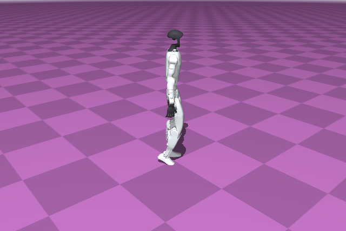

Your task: Upper body actions

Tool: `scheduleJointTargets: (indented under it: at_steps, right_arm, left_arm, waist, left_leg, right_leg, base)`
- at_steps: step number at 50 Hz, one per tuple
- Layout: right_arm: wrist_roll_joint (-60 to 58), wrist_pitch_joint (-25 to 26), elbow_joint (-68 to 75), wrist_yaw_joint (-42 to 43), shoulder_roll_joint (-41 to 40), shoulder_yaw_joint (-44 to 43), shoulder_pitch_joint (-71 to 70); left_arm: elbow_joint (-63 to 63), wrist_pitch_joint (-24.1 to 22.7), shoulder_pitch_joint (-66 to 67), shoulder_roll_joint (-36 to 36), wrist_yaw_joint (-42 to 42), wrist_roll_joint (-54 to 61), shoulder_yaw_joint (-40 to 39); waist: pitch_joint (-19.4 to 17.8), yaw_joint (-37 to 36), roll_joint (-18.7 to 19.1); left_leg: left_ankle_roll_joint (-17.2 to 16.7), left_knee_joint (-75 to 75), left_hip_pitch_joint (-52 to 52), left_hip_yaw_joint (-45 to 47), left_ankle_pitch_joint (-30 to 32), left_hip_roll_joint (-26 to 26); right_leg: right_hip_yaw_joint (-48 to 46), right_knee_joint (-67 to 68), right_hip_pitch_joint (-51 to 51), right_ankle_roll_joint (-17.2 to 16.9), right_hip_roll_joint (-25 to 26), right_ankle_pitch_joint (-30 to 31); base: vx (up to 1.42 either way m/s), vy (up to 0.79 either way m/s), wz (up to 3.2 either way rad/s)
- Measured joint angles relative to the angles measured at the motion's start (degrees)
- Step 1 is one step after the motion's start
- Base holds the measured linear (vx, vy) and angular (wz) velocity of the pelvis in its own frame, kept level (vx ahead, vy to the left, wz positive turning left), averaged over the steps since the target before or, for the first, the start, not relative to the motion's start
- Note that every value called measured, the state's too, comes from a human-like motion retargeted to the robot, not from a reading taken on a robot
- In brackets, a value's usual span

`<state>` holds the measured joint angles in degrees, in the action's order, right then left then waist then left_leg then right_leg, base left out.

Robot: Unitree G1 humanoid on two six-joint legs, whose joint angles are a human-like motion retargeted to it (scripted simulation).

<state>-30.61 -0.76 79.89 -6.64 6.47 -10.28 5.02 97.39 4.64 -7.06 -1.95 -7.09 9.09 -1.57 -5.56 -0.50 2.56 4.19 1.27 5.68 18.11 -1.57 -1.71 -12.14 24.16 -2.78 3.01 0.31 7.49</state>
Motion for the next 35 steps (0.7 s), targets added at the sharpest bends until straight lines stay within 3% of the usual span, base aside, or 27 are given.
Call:
scheduleJointTargets:
  at_steps: [3, 8, 16, 23, 30, 33, 35]
  right_arm:
    - [-3.0, 1.27, 1.14, 1.74, 1.69, -0.97, 2.17]
    - [-3.98, 4.19, 5.26, 4.77, 4.51, -3.48, 3.77]
    - [1.83, 5.99, 10.01, 6.05, 5.89, -8.4, 7.88]
    - [2.34, 5.64, 7.5, 5.06, 3.9, -8.6, 7.06]
    - [4.05, 4.53, 2.72, 3.91, 1.0, -6.69, 4.79]
    - [3.9, 4.33, 1.31, 3.32, 0.46, -5.01, 3.18]
    - [3.05, 4.34, 0.56, 2.55, 0.05, -3.45, 2.5]
  left_arm:
    - [-3.28, -2.61, -4.49, 2.18, -1.4, 1.92, -0.39]
    - [-8.26, -4.62, -14.35, 3.72, -1.08, 5.43, -3.28]
    - [-11.88, -6.58, -23.06, 3.62, -4.86, 4.32, -2.61]
    - [-10.53, -7.27, -20.61, 2.44, -4.27, 3.24, -1.64]
    - [-5.11, -5.94, -12.31, 3.74, -2.48, 2.81, 0.05]
    - [-2.41, -5.03, -8.71, 3.78, -1.58, 1.67, 0.91]
    - [-0.79, -4.38, -6.24, 3.37, -0.94, 0.53, 1.34]
  waist:
    - [-2.74, -0.21, 2.43]
    - [-7.35, 5.89, 4.66]
    - [-6.9, 9.17, 5.24]
    - [-5.77, 8.46, 3.96]
    - [-3.4, 7.14, 1.83]
    - [-2.42, 6.69, -0.67]
    - [-1.14, 5.3, -2.15]
  left_leg:
    - [0.03, 0.37, 0.92, 2.73, -0.25, 3.0]
    - [0.73, 1.28, 1.4, 2.23, -0.01, 5.68]
    - [0.95, 1.7, -0.31, 1.16, 0.35, 7.16]
    - [0.62, 1.07, 0.21, 3.54, -0.04, 6.43]
    - [0.52, 0.75, 0.92, 3.07, -0.73, 3.01]
    - [0.54, 0.94, 1.31, 2.02, -1.35, -0.37]
    - [0.18, 0.59, 1.78, 2.29, -1.71, -1.89]
  right_leg:
    - [0.0, 14.59, -7.98, 2.48, -0.19, 7.64]
    - [-7.21, 36.61, -18.66, 6.47, -5.69, 0.83]
    - [-6.82, 46.12, -29.68, 4.96, -4.09, -0.05]
    - [-4.7, 33.58, -24.14, 3.47, -1.97, 1.88]
    - [4.69, 2.57, -5.16, -1.09, 3.16, 9.55]
    - [5.06, -11.71, 3.95, -2.75, 1.55, -3.9]
    - [3.16, -18.65, 6.5, -0.7, 0.69, -8.29]
  base:
    - [-0.2, 0.12, -0.78]
    - [-0.19, 0.08, 0.06]
    - [-0.03, 0.01, 0.11]
    - [0.05, -0.04, -0.3]
    - [0.14, -0.05, 0.08]
    - [0.18, -0.07, 0.31]
    - [0.25, -0.11, -0.1]
